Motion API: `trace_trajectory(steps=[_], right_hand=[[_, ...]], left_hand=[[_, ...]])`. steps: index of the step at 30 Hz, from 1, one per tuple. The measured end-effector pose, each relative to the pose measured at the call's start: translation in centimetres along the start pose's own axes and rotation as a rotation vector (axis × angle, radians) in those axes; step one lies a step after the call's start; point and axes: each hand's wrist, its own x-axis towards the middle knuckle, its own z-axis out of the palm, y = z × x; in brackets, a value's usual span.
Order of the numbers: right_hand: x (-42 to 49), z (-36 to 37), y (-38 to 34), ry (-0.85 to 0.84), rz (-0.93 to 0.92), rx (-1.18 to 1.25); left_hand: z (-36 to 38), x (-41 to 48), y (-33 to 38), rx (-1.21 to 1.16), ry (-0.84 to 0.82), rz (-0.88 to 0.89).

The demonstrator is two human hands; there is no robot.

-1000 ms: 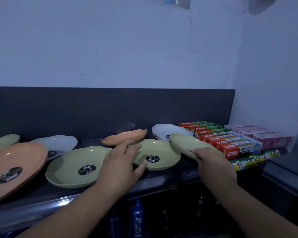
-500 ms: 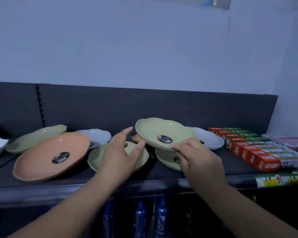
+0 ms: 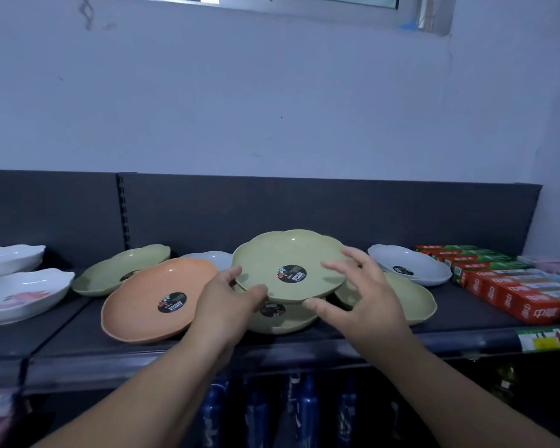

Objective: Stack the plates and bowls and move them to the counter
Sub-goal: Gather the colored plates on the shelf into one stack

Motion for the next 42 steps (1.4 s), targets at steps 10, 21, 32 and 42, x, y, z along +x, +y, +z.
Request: trace_trajectory(steps=[10,21,32,42], right_hand=[[-0.6,1.5,-0.3,-0.181,0.208,-0.091],[-0.1,3.2,0.2,-0.184,0.209,-0.173],[-0.1,4.3,0.0,-0.141,0.180,-0.196],[-0.4,3.9,0.5,-0.038,0.217,-0.225]], left_hand=[[-2.3,-0.7,-1.3,0.322,-0.061,-0.005],[-1.7,1.1,-2.4,0.776,-0.146,0.224],[-1.8,0.4,-3.7,0.900,-0.247,0.489],[-1.5,0.7,-3.3,0.879,-0.268,0.597]])
